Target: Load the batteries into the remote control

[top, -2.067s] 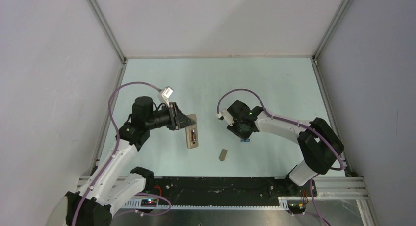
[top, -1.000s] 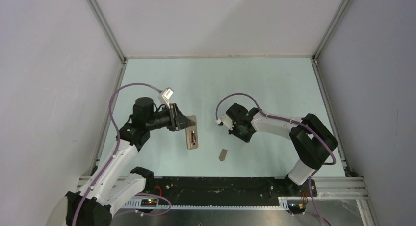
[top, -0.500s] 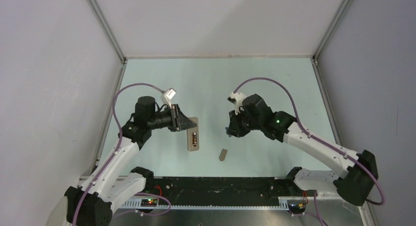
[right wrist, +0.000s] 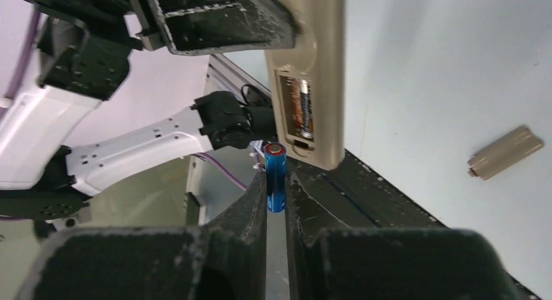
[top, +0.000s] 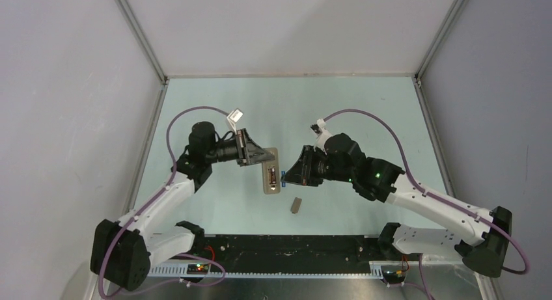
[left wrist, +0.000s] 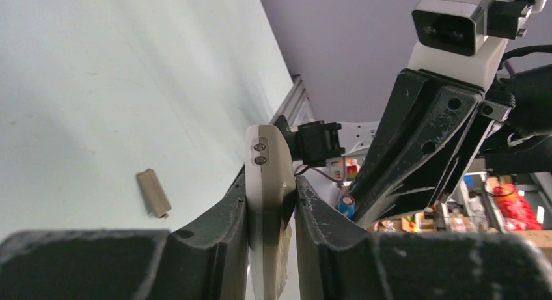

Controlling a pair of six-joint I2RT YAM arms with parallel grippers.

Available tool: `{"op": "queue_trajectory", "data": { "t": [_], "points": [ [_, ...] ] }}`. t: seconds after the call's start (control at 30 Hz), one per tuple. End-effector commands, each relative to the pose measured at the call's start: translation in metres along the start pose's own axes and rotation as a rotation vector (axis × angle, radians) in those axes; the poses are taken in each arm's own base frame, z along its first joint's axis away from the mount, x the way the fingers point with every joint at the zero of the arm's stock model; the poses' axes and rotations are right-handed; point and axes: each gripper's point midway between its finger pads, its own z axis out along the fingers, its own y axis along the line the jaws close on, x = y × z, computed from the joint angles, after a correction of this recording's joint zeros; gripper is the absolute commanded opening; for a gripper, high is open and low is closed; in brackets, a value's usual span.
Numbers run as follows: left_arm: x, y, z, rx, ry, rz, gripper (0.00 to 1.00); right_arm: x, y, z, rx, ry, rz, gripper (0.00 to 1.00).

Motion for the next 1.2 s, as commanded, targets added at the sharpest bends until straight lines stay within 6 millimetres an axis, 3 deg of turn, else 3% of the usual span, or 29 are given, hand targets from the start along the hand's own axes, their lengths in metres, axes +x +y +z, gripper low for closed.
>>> {"op": "queue_trajectory", "data": {
  "t": [0.0,0.2,0.47,0.63,1.17],
  "points": [
    [-0.016,-0.045,0.012,0.15,0.004,0.023,0.0,-0.02,0.035,-0.014,-0.079,-0.067,0.085,0.0],
    [-0.033,-0.066,0.025,0.213,0.02,-0.038,0.0,-0.038,0.053,-0.029,-0.048,-0.069,0.053,0.0],
    [-0.055,-0.083,0.036,0.258,0.038,-0.002,0.0,-0.059,0.04,-0.035,0.045,0.018,0.134,0.0],
    [-0.057,-0.074,0.045,0.254,0.056,0.021,0.0,-0.062,0.028,-0.041,0.133,0.044,0.125,0.0],
    [-0.03,-0.032,0.077,0.234,0.193,-0.01,0.0,-0.045,-0.005,-0.014,0.32,0.081,0.178,0.0]
  ]
}}
